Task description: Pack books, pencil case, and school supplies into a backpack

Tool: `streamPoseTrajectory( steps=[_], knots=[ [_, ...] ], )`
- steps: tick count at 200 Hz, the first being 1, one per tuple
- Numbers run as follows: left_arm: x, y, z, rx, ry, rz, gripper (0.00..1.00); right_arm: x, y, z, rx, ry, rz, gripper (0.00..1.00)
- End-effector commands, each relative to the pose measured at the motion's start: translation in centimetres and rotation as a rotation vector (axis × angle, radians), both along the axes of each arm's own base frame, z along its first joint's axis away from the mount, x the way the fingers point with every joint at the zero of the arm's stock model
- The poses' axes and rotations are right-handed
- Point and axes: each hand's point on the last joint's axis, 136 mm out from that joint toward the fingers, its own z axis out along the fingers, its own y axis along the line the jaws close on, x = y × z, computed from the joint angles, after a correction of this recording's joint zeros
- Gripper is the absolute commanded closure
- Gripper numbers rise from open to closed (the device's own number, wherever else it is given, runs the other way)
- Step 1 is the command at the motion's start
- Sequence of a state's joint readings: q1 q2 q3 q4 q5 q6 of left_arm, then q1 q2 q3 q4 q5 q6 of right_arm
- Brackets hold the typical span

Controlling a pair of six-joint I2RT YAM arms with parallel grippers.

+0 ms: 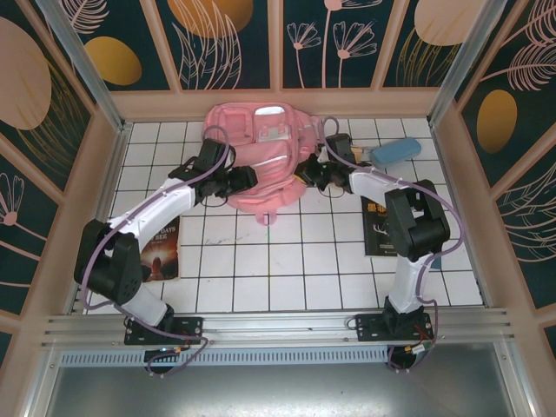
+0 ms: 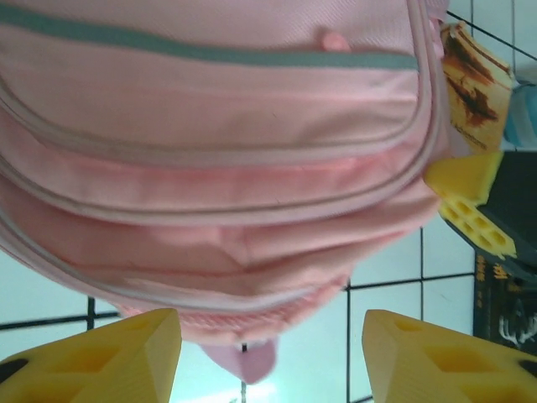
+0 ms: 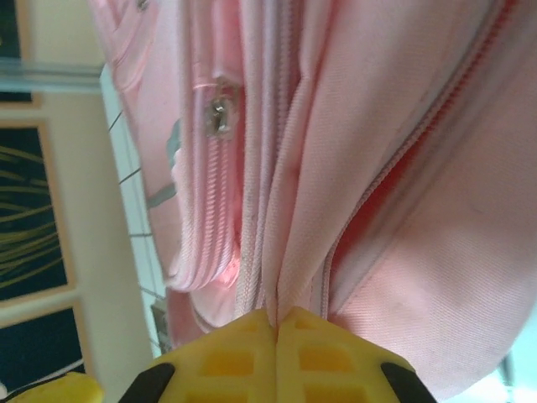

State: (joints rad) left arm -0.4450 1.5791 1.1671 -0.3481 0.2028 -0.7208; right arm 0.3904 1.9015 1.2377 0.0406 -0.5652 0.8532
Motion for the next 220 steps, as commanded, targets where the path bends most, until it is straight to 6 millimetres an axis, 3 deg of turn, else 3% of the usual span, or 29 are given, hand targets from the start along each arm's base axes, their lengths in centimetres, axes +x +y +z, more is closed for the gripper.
streamPoseTrajectory(
  steps=[1, 35, 77, 108, 127, 132, 168, 196, 220],
  knots=[
    [-1.4, -1.0, 1.6, -0.127, 0.017, 0.024, 0.42, 0.2, 4.7, 7.0, 0.163, -0.186, 0.131, 0.99],
    [-2.8, -0.1, 2.1, -0.152, 0.011, 0.088, 0.41, -0.5, 7.5, 10.6, 0.291, -0.265, 0.187, 1.00],
    [-3.2, -0.9, 2.0, -0.204, 0.011, 0.130, 0.37, -0.4, 9.8, 12.3, 0.333, -0.302, 0.203, 1.00],
    [-2.2, -1.0, 1.3, -0.172, 0.008, 0.177, 0.39, -0.3, 10.4, 12.2, 0.314, -0.309, 0.191, 1.00],
    [-1.3, -0.7, 0.8, -0.136, -0.002, 0.214, 0.47, -0.3, 10.2, 11.8, 0.308, -0.301, 0.180, 1.00],
    [-1.1, -0.9, 0.7, -0.138, -0.006, 0.213, 0.49, -1.0, 11.0, 11.7, 0.310, -0.297, 0.197, 1.00],
    [-0.1, -2.0, 0.2, -0.200, -0.008, 0.220, 0.62, -1.5, 11.3, 11.9, 0.329, -0.302, 0.212, 1.00],
    [0.4, -2.2, 0.7, -0.206, -0.032, 0.228, 0.62, -1.9, 11.6, 11.8, 0.338, -0.295, 0.228, 1.00],
    [0.6, -1.4, -0.6, -0.169, -0.014, 0.276, 0.59, -2.2, 11.8, 11.8, 0.341, -0.296, 0.237, 1.00]
  ],
)
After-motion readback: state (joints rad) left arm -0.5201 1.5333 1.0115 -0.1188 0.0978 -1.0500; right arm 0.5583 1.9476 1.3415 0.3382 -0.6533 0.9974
